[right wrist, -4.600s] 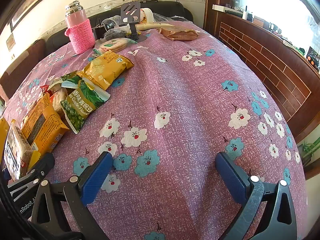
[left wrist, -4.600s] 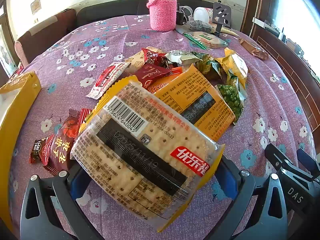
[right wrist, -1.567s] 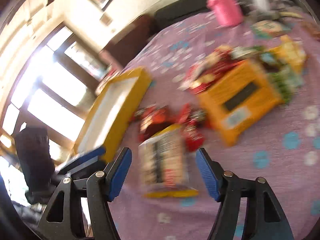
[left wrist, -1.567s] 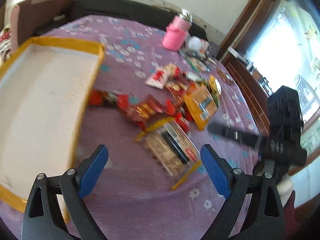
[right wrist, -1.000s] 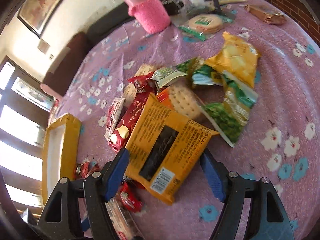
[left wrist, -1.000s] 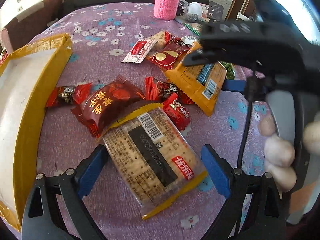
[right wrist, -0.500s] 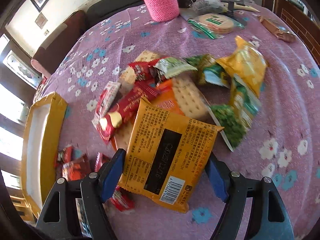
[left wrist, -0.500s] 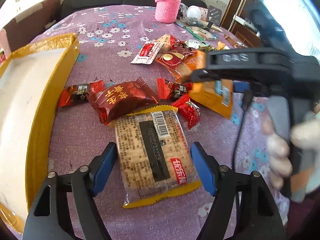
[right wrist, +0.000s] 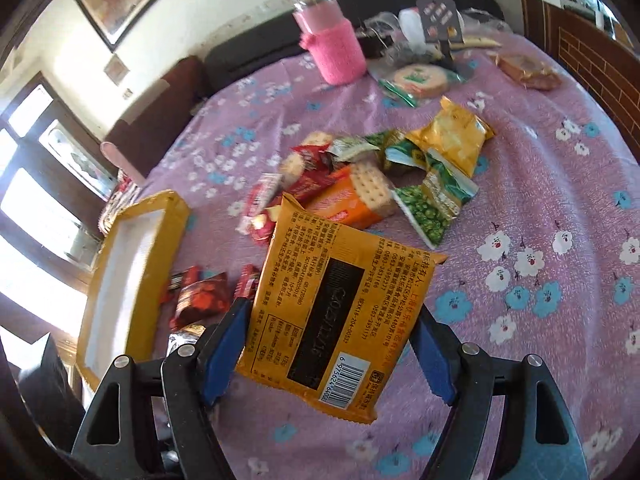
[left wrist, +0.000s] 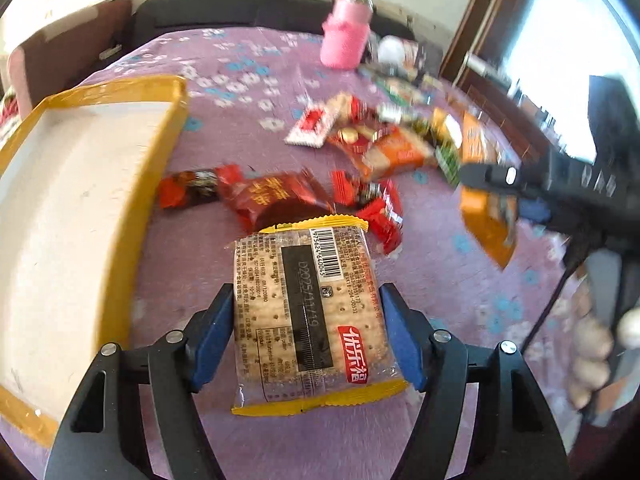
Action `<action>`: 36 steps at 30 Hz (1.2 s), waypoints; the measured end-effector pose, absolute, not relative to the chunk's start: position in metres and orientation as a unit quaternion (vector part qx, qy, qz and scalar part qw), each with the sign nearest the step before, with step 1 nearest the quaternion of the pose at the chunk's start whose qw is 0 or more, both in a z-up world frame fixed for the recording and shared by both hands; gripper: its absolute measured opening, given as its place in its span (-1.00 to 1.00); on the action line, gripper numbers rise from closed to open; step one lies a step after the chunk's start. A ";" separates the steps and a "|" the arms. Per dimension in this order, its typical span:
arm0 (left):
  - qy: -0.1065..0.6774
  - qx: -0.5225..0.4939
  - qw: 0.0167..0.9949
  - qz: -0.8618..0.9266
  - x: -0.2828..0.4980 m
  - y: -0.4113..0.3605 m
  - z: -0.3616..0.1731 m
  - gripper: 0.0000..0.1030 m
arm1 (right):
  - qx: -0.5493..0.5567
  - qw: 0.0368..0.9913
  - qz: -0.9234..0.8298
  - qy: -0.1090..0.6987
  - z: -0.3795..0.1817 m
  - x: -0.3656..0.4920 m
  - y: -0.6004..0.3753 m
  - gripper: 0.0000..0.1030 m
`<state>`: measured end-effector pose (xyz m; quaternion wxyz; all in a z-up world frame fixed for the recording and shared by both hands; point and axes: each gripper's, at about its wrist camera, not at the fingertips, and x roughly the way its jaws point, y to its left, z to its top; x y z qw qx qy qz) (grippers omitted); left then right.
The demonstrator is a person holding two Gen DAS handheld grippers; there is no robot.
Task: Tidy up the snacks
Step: 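Carry both packs into the yellow-rimmed tray and open both grippers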
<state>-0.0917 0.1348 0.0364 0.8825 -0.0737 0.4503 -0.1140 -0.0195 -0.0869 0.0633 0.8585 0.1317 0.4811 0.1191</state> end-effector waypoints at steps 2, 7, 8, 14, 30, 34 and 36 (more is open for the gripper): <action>0.431 -0.091 0.891 -0.109 -0.101 0.152 0.052 0.37 | 0.131 0.860 0.130 0.477 0.070 -0.026 -0.079 0.52; 0.395 -0.115 0.909 -0.068 -0.119 0.206 0.079 0.37 | 0.114 0.860 0.186 0.462 0.095 -0.041 -0.026 0.51; 0.389 -0.118 0.912 -0.055 -0.121 0.218 0.082 0.37 | 0.111 0.858 0.198 0.460 0.099 -0.043 -0.016 0.51; 0.379 -0.129 0.916 0.032 -0.127 0.302 0.086 0.38 | 0.076 0.836 0.294 0.457 0.115 -0.057 0.082 0.51; 0.433 -0.133 0.888 0.081 -0.100 0.376 0.042 0.37 | -0.011 0.782 0.332 0.528 0.031 -0.040 0.237 -0.07; 0.429 -0.158 0.886 0.077 -0.104 0.385 0.044 0.37 | -0.032 0.790 0.334 0.514 0.030 -0.047 0.244 -0.04; 0.415 -0.171 0.890 0.076 -0.111 0.387 0.051 0.37 | -0.027 0.793 0.336 0.507 0.035 -0.050 0.238 -0.04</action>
